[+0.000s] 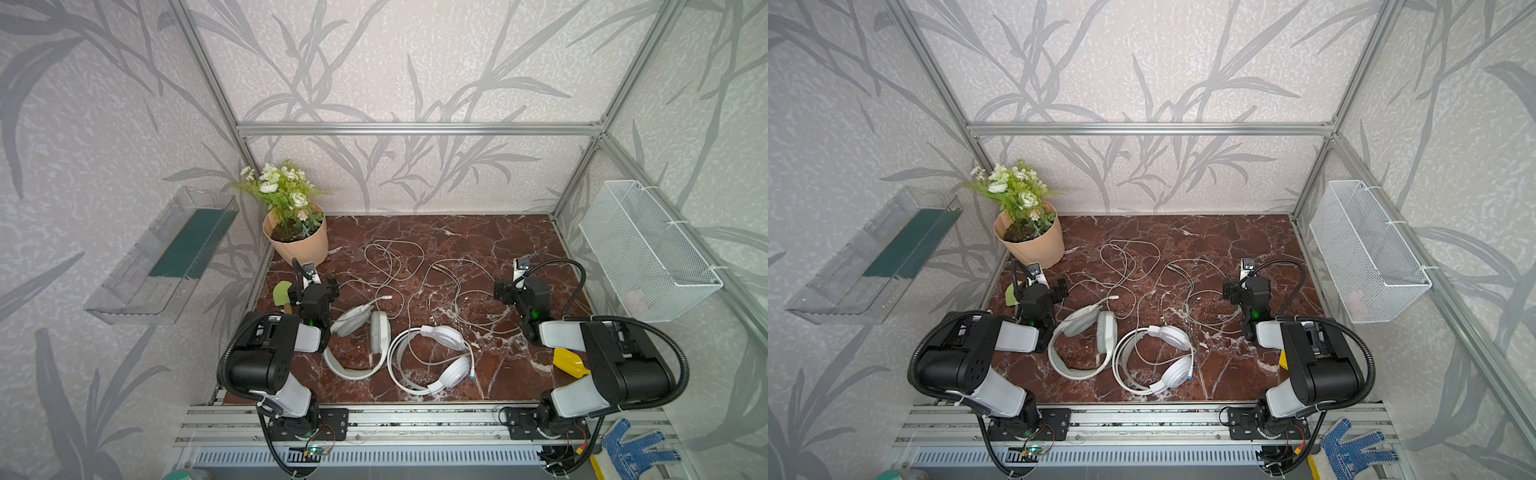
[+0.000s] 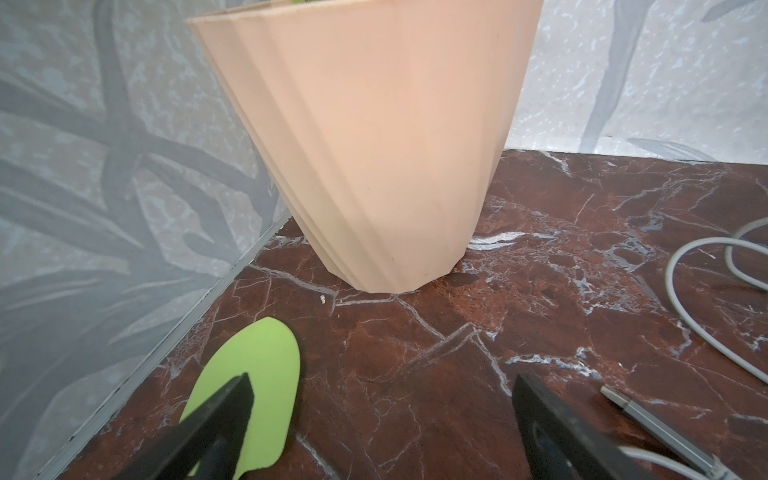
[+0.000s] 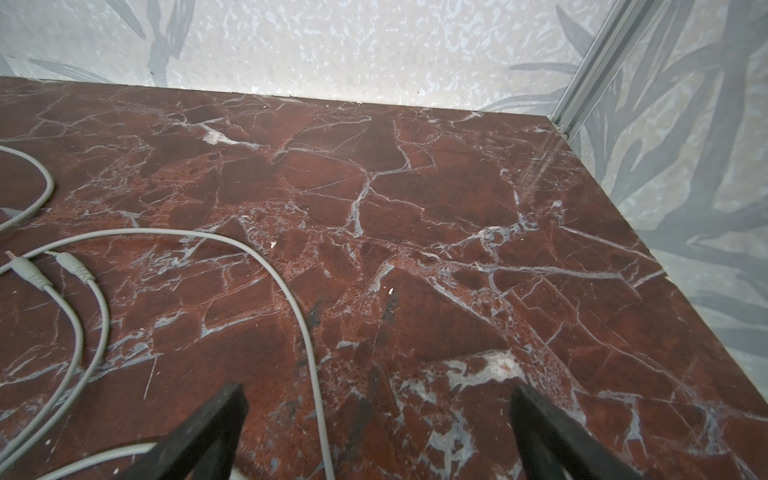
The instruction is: Wrap the headphones
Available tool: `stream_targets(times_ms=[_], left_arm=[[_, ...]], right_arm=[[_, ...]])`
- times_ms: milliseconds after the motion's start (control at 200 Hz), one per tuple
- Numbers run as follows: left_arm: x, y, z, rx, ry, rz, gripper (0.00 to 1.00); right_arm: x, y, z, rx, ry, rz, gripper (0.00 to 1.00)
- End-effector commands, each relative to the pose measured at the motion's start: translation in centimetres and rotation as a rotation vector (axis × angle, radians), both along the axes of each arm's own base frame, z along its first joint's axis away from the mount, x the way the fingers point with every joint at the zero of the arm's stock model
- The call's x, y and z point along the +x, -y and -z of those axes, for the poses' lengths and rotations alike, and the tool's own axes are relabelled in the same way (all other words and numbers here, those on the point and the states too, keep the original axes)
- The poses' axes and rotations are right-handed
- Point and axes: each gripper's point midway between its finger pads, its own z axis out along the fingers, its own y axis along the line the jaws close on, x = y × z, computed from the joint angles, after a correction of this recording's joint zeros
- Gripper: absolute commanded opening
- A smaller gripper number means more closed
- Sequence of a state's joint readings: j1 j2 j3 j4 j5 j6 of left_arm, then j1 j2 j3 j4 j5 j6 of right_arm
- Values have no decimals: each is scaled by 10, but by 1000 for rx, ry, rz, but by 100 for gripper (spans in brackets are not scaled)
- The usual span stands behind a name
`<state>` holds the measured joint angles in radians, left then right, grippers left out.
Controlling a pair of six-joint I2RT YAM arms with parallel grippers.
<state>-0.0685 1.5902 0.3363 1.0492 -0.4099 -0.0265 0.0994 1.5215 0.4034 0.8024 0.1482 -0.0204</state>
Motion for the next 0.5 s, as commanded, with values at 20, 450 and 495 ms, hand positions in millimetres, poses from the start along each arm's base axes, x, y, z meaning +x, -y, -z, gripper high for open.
stream_targets(times_ms=[20, 450, 495], left_arm=[[3, -2, -4, -6, 11, -8, 99], [-9, -24, -84, 10, 52, -238, 99], [-12, -25, -113, -34, 130, -242, 99]], right_arm=[[3, -3, -4, -6, 18, -9, 99], [-17, 20, -123, 204, 147, 196, 99], [-21, 17, -145, 283, 170, 195, 99]])
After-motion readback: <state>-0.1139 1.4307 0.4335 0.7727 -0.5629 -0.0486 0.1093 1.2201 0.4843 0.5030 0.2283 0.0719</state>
